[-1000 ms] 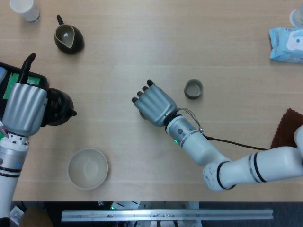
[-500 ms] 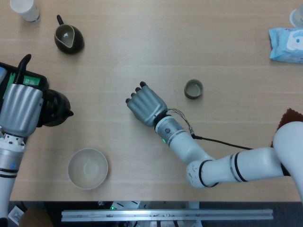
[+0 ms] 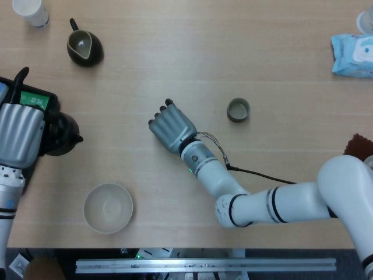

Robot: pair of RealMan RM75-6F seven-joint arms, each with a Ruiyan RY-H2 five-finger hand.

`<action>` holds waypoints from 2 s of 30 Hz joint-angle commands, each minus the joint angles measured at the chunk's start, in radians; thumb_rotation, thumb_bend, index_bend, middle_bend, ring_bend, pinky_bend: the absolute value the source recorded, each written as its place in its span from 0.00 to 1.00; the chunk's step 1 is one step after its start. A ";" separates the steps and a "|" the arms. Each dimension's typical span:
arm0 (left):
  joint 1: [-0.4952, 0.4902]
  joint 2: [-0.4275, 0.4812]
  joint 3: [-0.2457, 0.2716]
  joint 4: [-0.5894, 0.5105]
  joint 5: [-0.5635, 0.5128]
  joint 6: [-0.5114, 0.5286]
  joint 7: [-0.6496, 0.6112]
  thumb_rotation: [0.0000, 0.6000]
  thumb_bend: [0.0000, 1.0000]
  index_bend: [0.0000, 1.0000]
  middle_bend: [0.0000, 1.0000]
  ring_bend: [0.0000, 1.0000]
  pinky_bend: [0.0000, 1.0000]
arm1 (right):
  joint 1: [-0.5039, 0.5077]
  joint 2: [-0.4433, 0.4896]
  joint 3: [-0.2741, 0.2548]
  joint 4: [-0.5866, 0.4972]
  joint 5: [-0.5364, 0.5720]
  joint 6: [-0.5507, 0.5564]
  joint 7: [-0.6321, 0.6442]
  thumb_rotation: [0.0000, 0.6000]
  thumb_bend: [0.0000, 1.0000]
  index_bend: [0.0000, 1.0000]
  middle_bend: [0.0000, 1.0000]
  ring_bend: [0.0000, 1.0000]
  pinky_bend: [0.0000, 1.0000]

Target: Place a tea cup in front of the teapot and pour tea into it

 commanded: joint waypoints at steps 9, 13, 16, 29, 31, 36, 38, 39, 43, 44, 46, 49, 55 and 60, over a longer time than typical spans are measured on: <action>0.002 -0.005 0.002 0.014 -0.004 -0.005 -0.012 0.90 0.33 0.99 1.00 0.85 0.06 | 0.026 -0.015 0.001 0.022 0.018 -0.002 -0.014 1.00 0.25 0.29 0.29 0.18 0.15; 0.001 -0.007 0.002 0.015 -0.003 -0.005 -0.013 0.89 0.33 0.99 1.00 0.85 0.06 | 0.028 -0.009 -0.006 0.020 0.022 -0.002 -0.018 1.00 0.24 0.25 0.26 0.16 0.13; 0.001 -0.009 0.003 0.016 -0.003 -0.006 -0.013 0.90 0.33 0.99 1.00 0.85 0.06 | 0.029 -0.004 -0.009 0.016 0.025 -0.005 -0.017 1.00 0.24 0.24 0.25 0.15 0.12; -0.009 -0.005 -0.003 0.010 0.004 -0.013 -0.014 0.89 0.33 0.99 1.00 0.85 0.06 | -0.031 0.232 -0.040 -0.258 -0.091 0.023 0.073 1.00 0.24 0.14 0.17 0.08 0.09; -0.012 -0.007 -0.004 0.008 0.004 -0.016 -0.013 0.90 0.33 0.99 1.00 0.85 0.06 | -0.061 0.292 -0.052 -0.318 -0.137 0.038 0.112 1.00 0.24 0.14 0.17 0.08 0.09; -0.027 -0.020 -0.012 0.003 -0.003 -0.035 -0.002 0.89 0.33 0.99 1.00 0.85 0.06 | -0.152 0.460 -0.105 -0.473 -0.258 0.103 0.206 1.00 0.24 0.14 0.17 0.08 0.09; -0.035 -0.026 -0.017 -0.003 -0.013 -0.048 0.006 0.89 0.33 0.99 1.00 0.85 0.06 | -0.188 0.528 -0.124 -0.526 -0.296 0.132 0.240 1.00 0.24 0.14 0.17 0.08 0.09; -0.038 -0.028 -0.019 -0.006 -0.016 -0.052 0.009 0.90 0.33 0.99 1.00 0.85 0.06 | -0.205 0.557 -0.132 -0.548 -0.312 0.143 0.259 1.00 0.24 0.14 0.17 0.08 0.09; -0.052 -0.037 -0.028 -0.017 -0.034 -0.075 0.012 0.89 0.33 0.99 1.00 0.85 0.06 | -0.281 0.678 -0.162 -0.626 -0.384 0.173 0.355 1.00 0.23 0.14 0.18 0.08 0.09; -0.057 -0.040 -0.030 -0.017 -0.037 -0.080 0.014 0.89 0.33 0.99 1.00 0.85 0.06 | -0.299 0.703 -0.171 -0.638 -0.403 0.179 0.377 1.00 0.23 0.14 0.18 0.08 0.09; -0.066 -0.047 -0.035 -0.017 -0.043 -0.092 0.023 0.89 0.33 0.99 1.00 0.85 0.06 | -0.340 0.755 -0.197 -0.657 -0.455 0.192 0.419 1.00 0.23 0.14 0.18 0.08 0.09; -0.080 -0.061 -0.040 -0.017 -0.052 -0.109 0.037 0.90 0.33 0.99 1.00 0.85 0.06 | -0.394 0.816 -0.237 -0.665 -0.525 0.208 0.469 1.00 0.23 0.14 0.18 0.08 0.09; -0.111 -0.109 -0.052 -0.001 -0.073 -0.138 0.081 0.90 0.33 0.99 1.00 0.85 0.06 | -0.484 0.902 -0.287 -0.670 -0.643 0.235 0.555 1.00 0.23 0.15 0.18 0.08 0.09; -0.135 -0.160 -0.065 0.022 -0.105 -0.162 0.127 0.91 0.33 0.99 1.00 0.85 0.06 | -0.543 0.951 -0.303 -0.654 -0.711 0.246 0.620 1.00 0.23 0.15 0.18 0.08 0.09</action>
